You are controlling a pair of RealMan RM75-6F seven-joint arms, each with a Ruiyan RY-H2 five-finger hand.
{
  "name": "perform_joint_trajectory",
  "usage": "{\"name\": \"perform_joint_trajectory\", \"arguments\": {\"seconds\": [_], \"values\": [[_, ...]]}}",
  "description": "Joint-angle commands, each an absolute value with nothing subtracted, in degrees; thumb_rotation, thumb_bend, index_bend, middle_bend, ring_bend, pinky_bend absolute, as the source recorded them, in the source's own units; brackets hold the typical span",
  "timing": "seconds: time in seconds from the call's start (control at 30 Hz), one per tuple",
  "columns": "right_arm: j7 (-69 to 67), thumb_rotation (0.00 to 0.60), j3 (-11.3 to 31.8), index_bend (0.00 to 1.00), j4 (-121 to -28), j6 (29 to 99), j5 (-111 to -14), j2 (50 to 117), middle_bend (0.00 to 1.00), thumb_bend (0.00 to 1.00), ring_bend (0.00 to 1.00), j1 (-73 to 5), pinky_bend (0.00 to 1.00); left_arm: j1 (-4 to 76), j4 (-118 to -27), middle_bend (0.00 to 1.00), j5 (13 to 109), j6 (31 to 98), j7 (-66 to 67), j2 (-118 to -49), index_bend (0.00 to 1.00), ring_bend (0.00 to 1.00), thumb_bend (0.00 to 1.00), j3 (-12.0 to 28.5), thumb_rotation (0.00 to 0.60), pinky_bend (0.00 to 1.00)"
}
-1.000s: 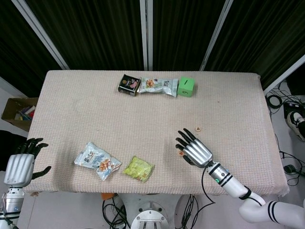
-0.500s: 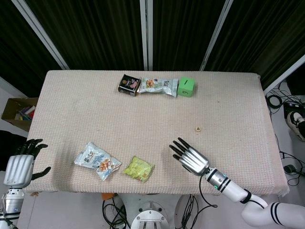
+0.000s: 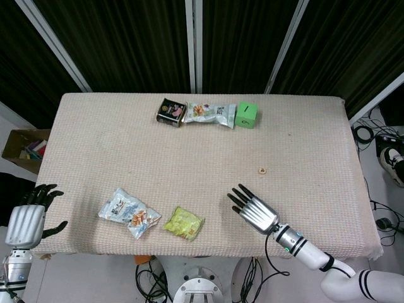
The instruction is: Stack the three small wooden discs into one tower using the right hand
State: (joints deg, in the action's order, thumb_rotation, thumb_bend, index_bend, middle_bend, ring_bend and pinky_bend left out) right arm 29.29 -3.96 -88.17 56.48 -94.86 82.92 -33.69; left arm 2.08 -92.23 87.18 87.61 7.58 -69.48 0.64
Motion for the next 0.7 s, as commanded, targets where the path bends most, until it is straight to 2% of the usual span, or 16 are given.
{"name": "perform_joint_trajectory", "arguments": {"seconds": [0.03, 0.7], "values": [[29.34, 0.600, -4.24, 0.35, -88.36, 56.80, -94.94, 82.56, 0.11, 0.43, 0.00, -33.38, 0.00, 2.05, -92.19, 0.20, 87.15, 87.58, 7.54, -69.49, 0.30, 0.14, 0.10, 0.61, 0.600, 0.23], [29.05, 0.600, -4.32, 0.35, -87.93, 57.41, -95.00, 82.29, 0.12, 0.43, 0.00, -32.80, 0.00, 1.92, -92.15, 0.20, 86.97, 87.46, 7.49, -69.56, 0.30, 0.14, 0.10, 0.58, 0.600, 0.23]]}}
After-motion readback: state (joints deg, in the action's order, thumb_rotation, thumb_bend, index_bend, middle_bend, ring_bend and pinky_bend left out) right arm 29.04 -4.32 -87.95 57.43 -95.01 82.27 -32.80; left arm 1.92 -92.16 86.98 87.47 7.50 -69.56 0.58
